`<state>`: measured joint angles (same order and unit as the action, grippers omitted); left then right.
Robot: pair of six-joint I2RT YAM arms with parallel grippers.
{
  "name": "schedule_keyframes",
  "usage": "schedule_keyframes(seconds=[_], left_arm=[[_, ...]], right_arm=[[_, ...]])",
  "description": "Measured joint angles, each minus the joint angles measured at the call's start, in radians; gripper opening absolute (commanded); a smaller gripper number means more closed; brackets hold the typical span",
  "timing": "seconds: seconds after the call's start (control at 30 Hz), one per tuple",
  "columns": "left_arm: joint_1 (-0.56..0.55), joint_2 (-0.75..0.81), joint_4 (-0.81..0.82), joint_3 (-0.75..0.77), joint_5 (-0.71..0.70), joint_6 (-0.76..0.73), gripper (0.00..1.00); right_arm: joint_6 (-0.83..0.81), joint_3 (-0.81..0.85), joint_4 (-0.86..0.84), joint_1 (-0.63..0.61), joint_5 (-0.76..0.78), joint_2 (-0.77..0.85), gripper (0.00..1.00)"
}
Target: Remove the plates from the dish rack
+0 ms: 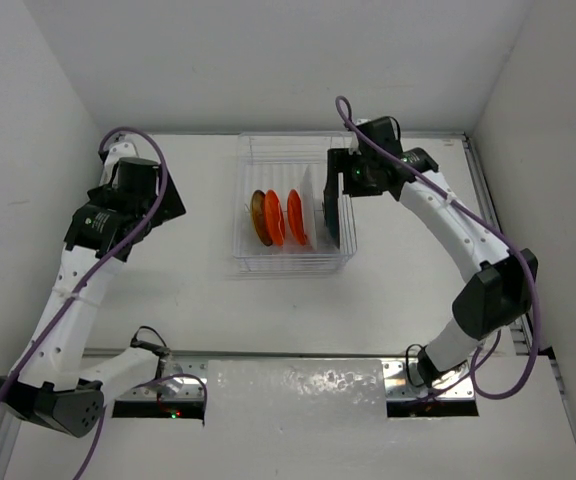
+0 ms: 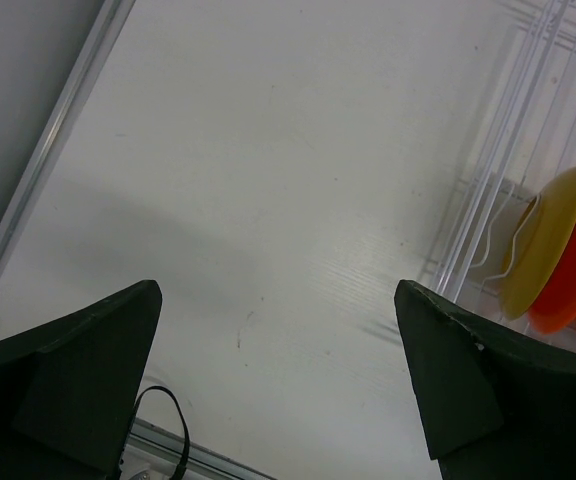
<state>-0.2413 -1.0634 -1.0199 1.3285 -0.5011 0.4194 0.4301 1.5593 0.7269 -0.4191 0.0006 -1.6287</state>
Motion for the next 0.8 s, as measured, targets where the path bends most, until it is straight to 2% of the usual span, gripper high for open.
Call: schedule_keyframes(seconds=[0.1,0.13,0.23,0.3,0.47,0.67,0.8], left_arm=[[0.000,-0.004,0.002,-0.005,0.011,0.000,1.00],[0.000,-0.004,0.005,-0.011,0.014,0.000,1.00],[0.000,-0.005,0.005,-0.035,0.020,0.000,1.00],[0.000,-0.010,0.003,-0.042,0.025,0.000,1.00],[0.000,-0.051,-0.017,-0.006,0.040,0.007,1.00],[0.000,-0.116,-0.026,0.129,0.097,0.041,1.00],[0.000,-0.132,-0.016,0.188,0.153,0.070,1.00]], right_arm=[[0.001,-0.037,-0.019,0.003,0.000,-0.014,0.60],[0.002,-0.048,-0.030,0.003,-0.002,-0.019,0.51],[0.016,-0.093,-0.079,0.002,-0.018,-0.032,0.34],[0.028,-0.109,-0.106,-0.002,-0.041,-0.043,0.32],[0.057,-0.112,-0.118,-0.025,-0.045,-0.050,0.08],[0.115,-0.111,-0.101,-0.035,-0.013,-0.043,0.00],[0.139,-0.077,-0.036,-0.041,0.007,-0.026,0.00]])
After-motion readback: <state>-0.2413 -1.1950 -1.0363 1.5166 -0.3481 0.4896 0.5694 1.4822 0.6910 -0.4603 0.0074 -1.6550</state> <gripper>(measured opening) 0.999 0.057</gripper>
